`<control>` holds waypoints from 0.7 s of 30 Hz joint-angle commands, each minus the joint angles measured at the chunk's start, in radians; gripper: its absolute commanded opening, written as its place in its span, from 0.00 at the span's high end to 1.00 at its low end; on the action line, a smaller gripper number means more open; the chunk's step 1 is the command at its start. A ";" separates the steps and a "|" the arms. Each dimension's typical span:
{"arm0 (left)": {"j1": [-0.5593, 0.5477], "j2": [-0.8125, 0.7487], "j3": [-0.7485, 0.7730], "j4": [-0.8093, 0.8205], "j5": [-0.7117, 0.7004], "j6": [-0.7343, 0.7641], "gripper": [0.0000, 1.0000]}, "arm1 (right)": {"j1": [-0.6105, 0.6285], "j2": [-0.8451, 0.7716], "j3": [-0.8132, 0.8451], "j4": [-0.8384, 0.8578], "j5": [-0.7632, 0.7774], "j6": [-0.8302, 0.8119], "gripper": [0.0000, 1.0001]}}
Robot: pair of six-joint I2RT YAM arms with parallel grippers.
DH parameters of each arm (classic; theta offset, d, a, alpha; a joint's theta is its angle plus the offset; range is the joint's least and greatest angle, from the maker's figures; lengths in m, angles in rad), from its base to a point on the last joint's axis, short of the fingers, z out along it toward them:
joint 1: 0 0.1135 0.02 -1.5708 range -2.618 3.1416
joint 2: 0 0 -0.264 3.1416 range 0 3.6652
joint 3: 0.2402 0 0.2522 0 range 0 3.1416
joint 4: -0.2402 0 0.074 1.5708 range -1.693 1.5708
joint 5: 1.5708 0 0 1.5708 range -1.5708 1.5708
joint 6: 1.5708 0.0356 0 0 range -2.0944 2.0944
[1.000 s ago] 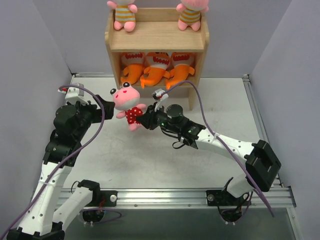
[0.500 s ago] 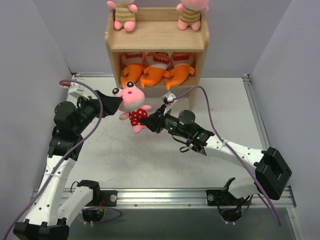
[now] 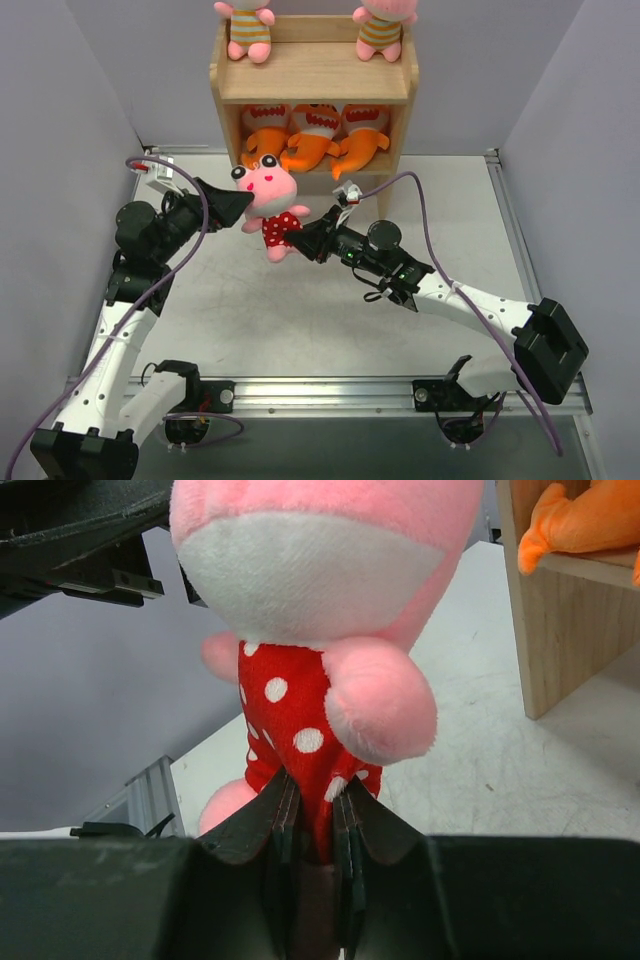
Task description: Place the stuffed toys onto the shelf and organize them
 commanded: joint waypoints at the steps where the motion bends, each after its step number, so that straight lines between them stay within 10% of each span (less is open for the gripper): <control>1: 0.007 0.010 -0.018 0.135 0.067 -0.061 0.06 | -0.004 -0.024 0.008 0.127 -0.037 0.010 1.00; 8: 0.007 0.027 -0.042 0.201 0.092 -0.098 0.22 | -0.002 -0.006 0.014 0.144 -0.074 0.017 1.00; 15: 0.005 0.022 -0.029 0.237 0.105 -0.093 0.65 | -0.002 -0.007 0.023 0.104 -0.054 -0.003 0.99; 19: 0.004 0.021 -0.012 0.232 0.096 -0.049 0.97 | -0.004 -0.020 0.036 0.039 -0.017 -0.026 0.76; 21: -0.004 0.014 0.002 0.221 0.072 -0.003 0.97 | -0.004 -0.030 0.043 0.009 0.000 -0.040 0.57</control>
